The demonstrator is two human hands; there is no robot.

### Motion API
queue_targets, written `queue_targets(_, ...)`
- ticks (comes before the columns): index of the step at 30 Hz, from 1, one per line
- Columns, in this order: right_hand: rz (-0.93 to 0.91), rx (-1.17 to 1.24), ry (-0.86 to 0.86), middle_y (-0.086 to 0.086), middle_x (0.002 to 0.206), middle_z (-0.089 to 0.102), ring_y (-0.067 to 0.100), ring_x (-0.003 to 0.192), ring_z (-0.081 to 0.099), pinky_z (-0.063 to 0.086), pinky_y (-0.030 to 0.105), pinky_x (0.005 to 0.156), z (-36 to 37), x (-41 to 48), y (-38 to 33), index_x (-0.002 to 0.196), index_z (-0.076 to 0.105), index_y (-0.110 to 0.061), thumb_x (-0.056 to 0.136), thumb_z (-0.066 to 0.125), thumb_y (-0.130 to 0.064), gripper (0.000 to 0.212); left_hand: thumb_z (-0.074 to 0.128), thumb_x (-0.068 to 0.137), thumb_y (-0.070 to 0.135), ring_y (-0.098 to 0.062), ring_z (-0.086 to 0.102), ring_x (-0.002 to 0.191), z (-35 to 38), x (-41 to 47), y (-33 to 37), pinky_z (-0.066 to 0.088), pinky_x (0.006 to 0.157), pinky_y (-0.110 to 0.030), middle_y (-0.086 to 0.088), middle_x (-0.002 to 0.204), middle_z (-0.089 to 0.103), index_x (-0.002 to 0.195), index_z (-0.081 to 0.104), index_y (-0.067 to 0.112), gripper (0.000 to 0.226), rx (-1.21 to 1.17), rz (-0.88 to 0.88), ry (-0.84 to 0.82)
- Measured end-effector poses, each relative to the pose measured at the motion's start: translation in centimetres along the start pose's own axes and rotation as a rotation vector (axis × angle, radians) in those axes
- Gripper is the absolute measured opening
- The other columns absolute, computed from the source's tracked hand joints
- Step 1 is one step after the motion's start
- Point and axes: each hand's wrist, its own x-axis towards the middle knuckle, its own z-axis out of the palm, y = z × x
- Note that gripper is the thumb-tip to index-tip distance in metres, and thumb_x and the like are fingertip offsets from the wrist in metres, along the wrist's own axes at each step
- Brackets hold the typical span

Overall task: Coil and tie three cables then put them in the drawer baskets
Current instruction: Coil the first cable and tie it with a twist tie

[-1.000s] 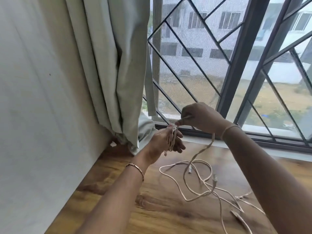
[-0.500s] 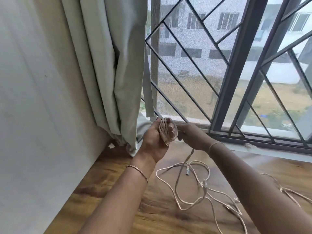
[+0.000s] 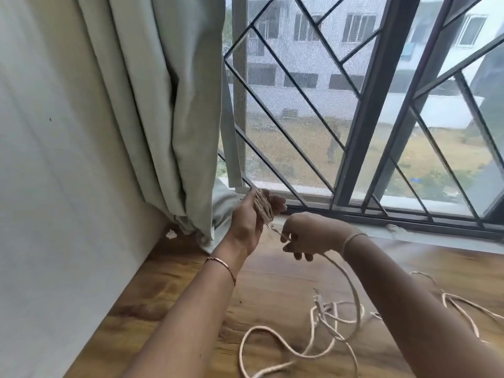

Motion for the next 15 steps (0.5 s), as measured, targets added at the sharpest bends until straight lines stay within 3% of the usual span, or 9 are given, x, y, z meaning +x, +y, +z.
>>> queue_targets(6, -0.007, 0.281, 0.2, -0.002, 0.066, 0.065, 0.007, 0.042, 0.058, 0.043, 0.017, 0.042, -0.5, -0.1, 0.3, 0.086, 0.066, -0.013, 0.093, 0.058, -0.021, 0.013, 0.022, 0.105, 0.032, -0.023, 0.064, 0.077, -1.3, 0.8, -0.2, 0.047, 0.087, -0.04, -0.01, 0.076, 0.071, 0.087, 0.058, 0.005, 0.048, 0.282, 0.044, -0.025)
queue_targets(11, -0.004, 0.196, 0.475, -0.009, 0.061, 0.059, 0.007, 0.055, 0.051, 0.037, 0.022, 0.048, -1.7, 0.4, 0.5, 0.061, 0.06, -0.027, 0.082, 0.071, -0.04, 0.026, 0.027, 0.105, 0.03, -0.017, 0.065, 0.066, -1.3, 1.3, -0.7, 0.053, 0.06, -0.023, -0.015, 0.083, 0.065, 0.106, 0.053, -0.002, 0.041, 0.434, 0.014, 0.009)
queue_targets(15, -0.041, 0.249, 0.482, -0.001, 0.074, 0.069, 0.014, 0.068, 0.062, 0.049, 0.031, 0.061, -2.2, 0.8, 1.1, 0.079, 0.072, -0.014, 0.085, 0.069, -0.027, 0.015, 0.025, 0.105, 0.032, -0.023, 0.065, 0.07, -1.1, 1.5, -0.5, 0.053, 0.064, -0.026, -0.021, 0.084, 0.065, 0.109, 0.052, -0.008, 0.048, 0.577, 0.006, -0.112)
